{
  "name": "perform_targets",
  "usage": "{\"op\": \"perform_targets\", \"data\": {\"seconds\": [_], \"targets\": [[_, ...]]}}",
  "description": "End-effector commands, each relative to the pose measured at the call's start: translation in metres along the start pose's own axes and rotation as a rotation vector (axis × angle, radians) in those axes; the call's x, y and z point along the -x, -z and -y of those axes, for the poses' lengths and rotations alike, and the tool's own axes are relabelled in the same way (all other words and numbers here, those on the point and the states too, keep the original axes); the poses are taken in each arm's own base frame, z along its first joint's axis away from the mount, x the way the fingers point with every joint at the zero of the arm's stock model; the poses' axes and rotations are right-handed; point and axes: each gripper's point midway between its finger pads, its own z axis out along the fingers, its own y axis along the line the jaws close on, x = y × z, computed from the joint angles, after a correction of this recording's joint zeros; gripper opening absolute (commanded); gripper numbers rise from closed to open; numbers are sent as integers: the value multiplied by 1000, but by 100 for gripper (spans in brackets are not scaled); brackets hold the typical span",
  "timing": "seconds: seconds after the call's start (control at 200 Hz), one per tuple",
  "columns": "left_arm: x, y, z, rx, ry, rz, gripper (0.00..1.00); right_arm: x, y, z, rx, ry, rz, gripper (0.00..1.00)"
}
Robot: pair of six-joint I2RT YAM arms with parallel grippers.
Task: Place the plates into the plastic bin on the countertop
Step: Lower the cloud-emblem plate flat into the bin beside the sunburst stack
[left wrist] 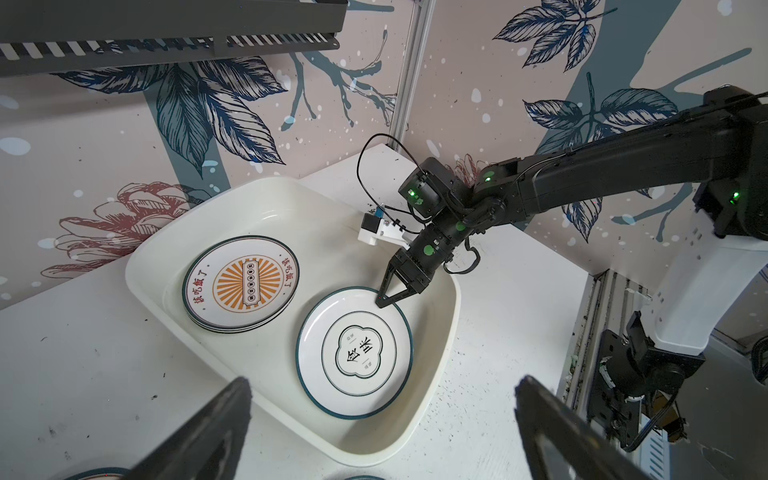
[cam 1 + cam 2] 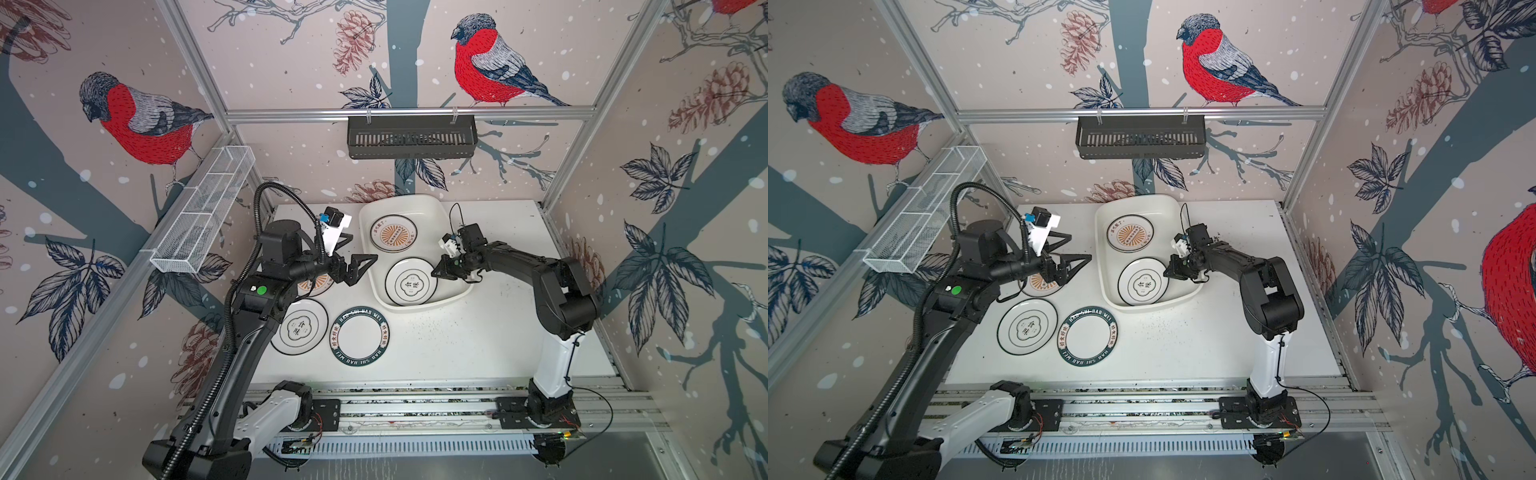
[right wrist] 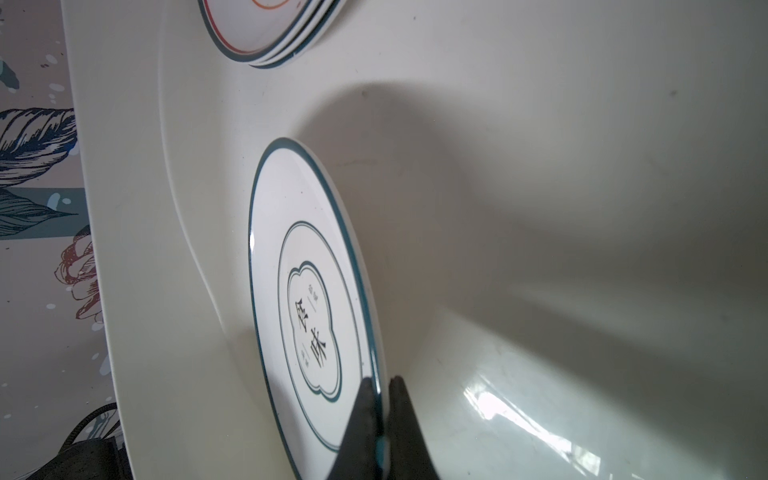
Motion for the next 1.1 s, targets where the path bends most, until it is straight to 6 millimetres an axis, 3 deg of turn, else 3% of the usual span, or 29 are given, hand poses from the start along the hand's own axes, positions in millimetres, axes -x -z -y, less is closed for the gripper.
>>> {"op": "perform_targets", "data": {"seconds": [0.0,0.65,1.096], "targets": [[5,0,1,-6,-26,20,98,2,-1,7,-29,24,4,11],[3,-3,-1,-5,-20,18,98,-2,-11,24,-53,4,-30,16],[3,-3,-28,139,-4,24,98,0,-8,28,-92,-1,-26,24]]}}
